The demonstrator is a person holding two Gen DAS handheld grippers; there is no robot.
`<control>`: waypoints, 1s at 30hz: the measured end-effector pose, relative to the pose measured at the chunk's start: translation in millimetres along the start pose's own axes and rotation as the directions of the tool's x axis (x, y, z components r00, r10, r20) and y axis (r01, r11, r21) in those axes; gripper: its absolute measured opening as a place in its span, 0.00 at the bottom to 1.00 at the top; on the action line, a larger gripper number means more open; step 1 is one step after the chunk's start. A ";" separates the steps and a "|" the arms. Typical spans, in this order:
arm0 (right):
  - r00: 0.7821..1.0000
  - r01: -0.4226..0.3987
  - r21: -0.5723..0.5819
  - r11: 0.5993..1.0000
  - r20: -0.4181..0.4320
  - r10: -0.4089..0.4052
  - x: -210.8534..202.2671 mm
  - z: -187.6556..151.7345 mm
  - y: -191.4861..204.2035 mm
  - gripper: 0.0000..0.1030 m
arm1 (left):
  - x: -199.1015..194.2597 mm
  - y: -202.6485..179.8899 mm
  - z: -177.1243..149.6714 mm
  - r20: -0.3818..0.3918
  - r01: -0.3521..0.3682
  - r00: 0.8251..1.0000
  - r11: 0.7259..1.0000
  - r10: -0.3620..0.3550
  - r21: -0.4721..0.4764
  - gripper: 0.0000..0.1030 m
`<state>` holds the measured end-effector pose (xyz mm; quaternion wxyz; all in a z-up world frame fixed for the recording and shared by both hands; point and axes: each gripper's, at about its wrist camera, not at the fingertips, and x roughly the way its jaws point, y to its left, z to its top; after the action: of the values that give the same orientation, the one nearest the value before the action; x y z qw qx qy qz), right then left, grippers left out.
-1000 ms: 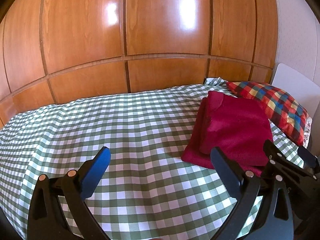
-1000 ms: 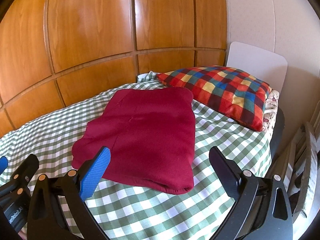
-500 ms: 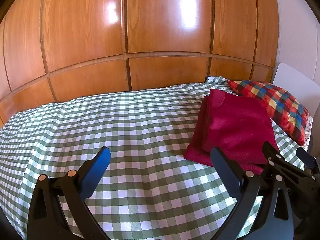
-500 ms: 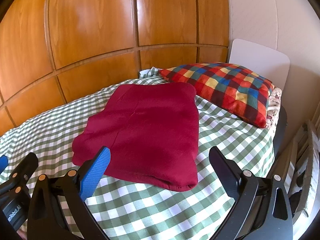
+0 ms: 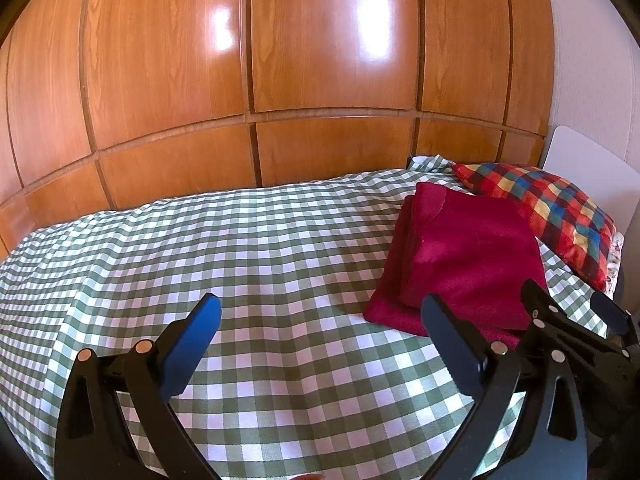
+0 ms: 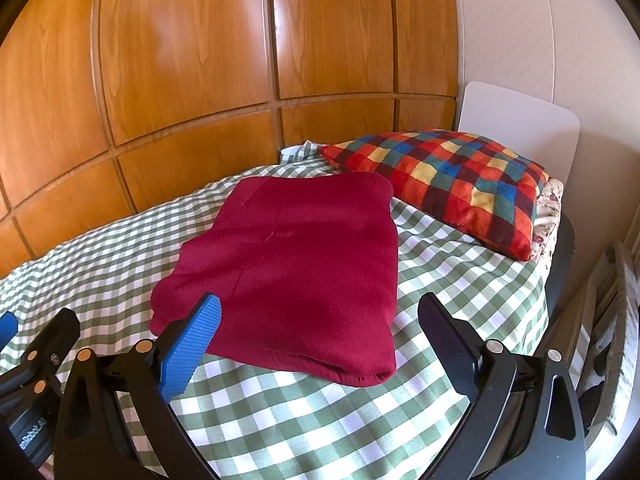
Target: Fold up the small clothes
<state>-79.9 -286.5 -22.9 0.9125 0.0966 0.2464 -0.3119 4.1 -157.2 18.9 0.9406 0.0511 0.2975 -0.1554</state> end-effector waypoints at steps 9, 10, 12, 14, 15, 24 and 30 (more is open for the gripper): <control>1.000 -0.007 0.006 1.000 0.004 0.007 -1.5 1.8 0.6 0.96 | -11.5 0.1 7.0 0.025 0.013 1.000 1.000 -0.013 -0.005 0.97; 1.000 -0.006 0.008 1.000 0.005 0.006 -2.0 1.4 0.6 0.96 | -11.9 -0.7 7.2 0.025 0.016 1.000 1.000 -0.016 -0.002 0.97; 1.000 -0.005 0.004 1.000 0.006 0.005 -1.4 1.3 1.1 0.96 | -12.6 -1.5 7.5 0.030 0.020 0.999 1.000 -0.020 0.001 0.97; 1.000 -0.004 0.005 1.000 0.004 0.004 -0.3 0.9 0.9 0.96 | -11.7 -2.4 8.4 0.027 0.021 0.999 1.000 -0.021 0.005 0.97; 1.000 -0.005 0.009 1.000 0.002 0.005 0.0 0.7 0.4 0.96 | -11.5 -2.6 8.8 0.026 0.023 0.999 1.000 -0.024 0.005 0.97; 1.000 0.006 0.012 1.000 -0.010 -0.006 3.9 -0.8 -2.9 0.96 | -7.9 -4.0 10.5 0.025 0.048 0.999 0.999 -0.048 -0.004 0.97; 1.000 0.022 0.004 1.000 -0.021 -0.022 10.5 1.4 -6.0 0.96 | 6.7 0.7 3.8 -0.020 0.036 0.999 0.999 -0.036 -0.019 0.96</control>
<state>-75.9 -297.1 -27.1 0.9063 0.0989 0.2563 -0.3212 11.6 -159.0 18.1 0.9351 0.0384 0.3093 -0.1688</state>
